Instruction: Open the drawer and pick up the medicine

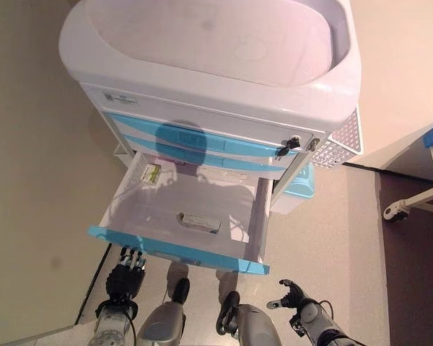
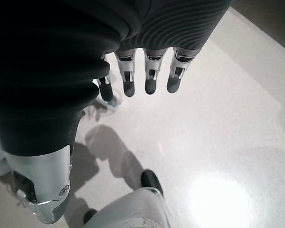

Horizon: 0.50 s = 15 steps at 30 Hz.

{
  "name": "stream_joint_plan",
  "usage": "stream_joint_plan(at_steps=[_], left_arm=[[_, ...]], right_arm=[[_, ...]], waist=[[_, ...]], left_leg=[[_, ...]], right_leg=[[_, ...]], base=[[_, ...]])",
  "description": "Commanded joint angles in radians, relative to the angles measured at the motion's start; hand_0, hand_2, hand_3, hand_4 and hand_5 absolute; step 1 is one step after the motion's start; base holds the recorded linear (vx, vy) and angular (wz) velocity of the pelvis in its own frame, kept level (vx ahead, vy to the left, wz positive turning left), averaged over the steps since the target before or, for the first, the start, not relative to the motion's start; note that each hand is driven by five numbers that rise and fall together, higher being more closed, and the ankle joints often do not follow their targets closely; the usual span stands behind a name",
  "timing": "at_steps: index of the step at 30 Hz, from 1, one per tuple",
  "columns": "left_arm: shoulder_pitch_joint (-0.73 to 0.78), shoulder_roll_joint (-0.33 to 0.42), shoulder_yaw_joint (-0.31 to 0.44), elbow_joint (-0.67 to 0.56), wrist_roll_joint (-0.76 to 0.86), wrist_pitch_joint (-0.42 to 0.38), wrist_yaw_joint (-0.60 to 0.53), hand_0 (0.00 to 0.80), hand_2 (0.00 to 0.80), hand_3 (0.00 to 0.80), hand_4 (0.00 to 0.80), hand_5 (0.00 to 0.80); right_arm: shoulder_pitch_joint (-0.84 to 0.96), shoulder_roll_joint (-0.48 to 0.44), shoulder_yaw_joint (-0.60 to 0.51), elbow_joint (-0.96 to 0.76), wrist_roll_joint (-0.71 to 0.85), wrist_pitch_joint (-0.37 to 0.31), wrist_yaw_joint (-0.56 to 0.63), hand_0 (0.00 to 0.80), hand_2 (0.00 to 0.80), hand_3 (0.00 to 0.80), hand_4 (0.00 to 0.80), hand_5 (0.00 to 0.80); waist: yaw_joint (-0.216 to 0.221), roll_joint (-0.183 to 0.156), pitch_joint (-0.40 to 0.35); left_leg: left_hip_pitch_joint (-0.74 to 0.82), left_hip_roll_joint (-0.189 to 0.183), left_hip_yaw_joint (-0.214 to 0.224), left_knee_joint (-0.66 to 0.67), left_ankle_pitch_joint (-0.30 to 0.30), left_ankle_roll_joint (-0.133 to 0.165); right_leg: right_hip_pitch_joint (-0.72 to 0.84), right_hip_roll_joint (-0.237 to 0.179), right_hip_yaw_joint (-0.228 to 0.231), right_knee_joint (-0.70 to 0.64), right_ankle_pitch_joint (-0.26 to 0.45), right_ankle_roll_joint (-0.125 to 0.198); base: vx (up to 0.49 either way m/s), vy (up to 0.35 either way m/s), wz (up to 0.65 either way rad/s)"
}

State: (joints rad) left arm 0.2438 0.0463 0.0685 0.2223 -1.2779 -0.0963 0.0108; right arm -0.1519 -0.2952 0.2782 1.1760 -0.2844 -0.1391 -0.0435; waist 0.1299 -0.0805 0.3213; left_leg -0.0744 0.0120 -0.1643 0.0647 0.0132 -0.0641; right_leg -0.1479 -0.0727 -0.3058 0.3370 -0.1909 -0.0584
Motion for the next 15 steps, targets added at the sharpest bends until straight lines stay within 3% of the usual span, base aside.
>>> stream_joint_plan(at_steps=[1,6,7,8,12,13,15], left_arm=[[-0.018,0.079,0.244,-0.287,-0.007,-0.223,-0.141,0.8,0.8,0.8,0.8,0.8],[0.009,0.082,0.225,-0.121,0.015,-0.184,-0.106,0.8,0.8,0.8,0.8,0.8],[0.009,0.082,0.225,-0.12,0.015,-0.184,-0.106,0.75,0.75,0.75,0.75,0.75],[0.023,0.097,0.219,-0.066,0.046,-0.18,-0.077,0.477,0.477,0.477,0.477,0.477],[0.046,0.104,0.213,-0.07,0.065,-0.17,-0.063,0.367,0.367,0.367,0.367,0.367],[0.051,0.1,0.213,-0.062,0.066,-0.169,-0.056,0.0,0.0,0.0,0.0,0.0],[0.059,0.094,0.215,-0.035,0.082,-0.171,-0.037,0.0,0.0,0.0,0.0,0.0]], right_arm=[[0.054,-0.067,0.038,0.098,0.006,0.021,-0.016,0.0,0.0,0.0,0.0,0.0],[0.068,-0.086,-0.002,0.071,0.034,0.027,-0.024,0.0,0.0,0.0,0.0,0.0],[0.068,-0.086,-0.002,0.07,0.034,0.027,-0.023,0.0,0.0,0.0,0.0,0.0],[0.068,-0.092,-0.009,0.063,0.043,0.028,-0.031,0.0,0.0,0.0,0.0,0.0],[0.067,-0.096,-0.015,0.058,0.048,0.033,-0.04,0.0,0.0,0.0,0.0,0.0],[0.068,-0.099,-0.017,0.051,0.048,0.033,-0.042,0.0,0.0,0.0,0.0,0.0],[0.073,-0.101,-0.024,0.052,0.053,0.034,-0.044,0.0,0.0,0.0,0.0,0.0]], waist=[[0.041,0.071,-0.244],[0.031,0.069,-0.239],[0.031,0.069,-0.239],[0.028,0.069,-0.238],[0.023,0.07,-0.237],[0.02,0.069,-0.238],[0.016,0.068,-0.237]], left_leg=[[-0.059,-0.112,0.028,0.029,0.021,0.078],[-0.053,-0.115,0.024,0.027,0.016,0.082],[-0.053,-0.115,0.024,0.027,0.016,0.082],[-0.053,-0.114,0.029,0.025,0.016,0.083],[-0.054,-0.113,0.036,0.024,0.014,0.086],[-0.053,-0.113,0.04,0.024,0.012,0.087],[-0.052,-0.113,0.047,0.025,0.008,0.089]], right_leg=[[0.065,-0.034,0.018,-0.115,0.119,0.099],[0.076,-0.033,0.02,-0.124,0.118,0.1],[0.076,-0.033,0.021,-0.124,0.119,0.1],[0.074,-0.031,0.025,-0.131,0.123,0.102],[0.07,-0.029,0.033,-0.135,0.126,0.104],[0.069,-0.029,0.037,-0.134,0.126,0.105],[0.07,-0.029,0.042,-0.136,0.126,0.105]], base=[[0.047,-0.012,0.02],[0.05,-0.009,0.05],[0.046,0.0,-0.02],[0.0,0.0,0.0],[0.009,0.001,-0.01],[0.0,0.0,0.0],[0.028,0.01,0.04]])
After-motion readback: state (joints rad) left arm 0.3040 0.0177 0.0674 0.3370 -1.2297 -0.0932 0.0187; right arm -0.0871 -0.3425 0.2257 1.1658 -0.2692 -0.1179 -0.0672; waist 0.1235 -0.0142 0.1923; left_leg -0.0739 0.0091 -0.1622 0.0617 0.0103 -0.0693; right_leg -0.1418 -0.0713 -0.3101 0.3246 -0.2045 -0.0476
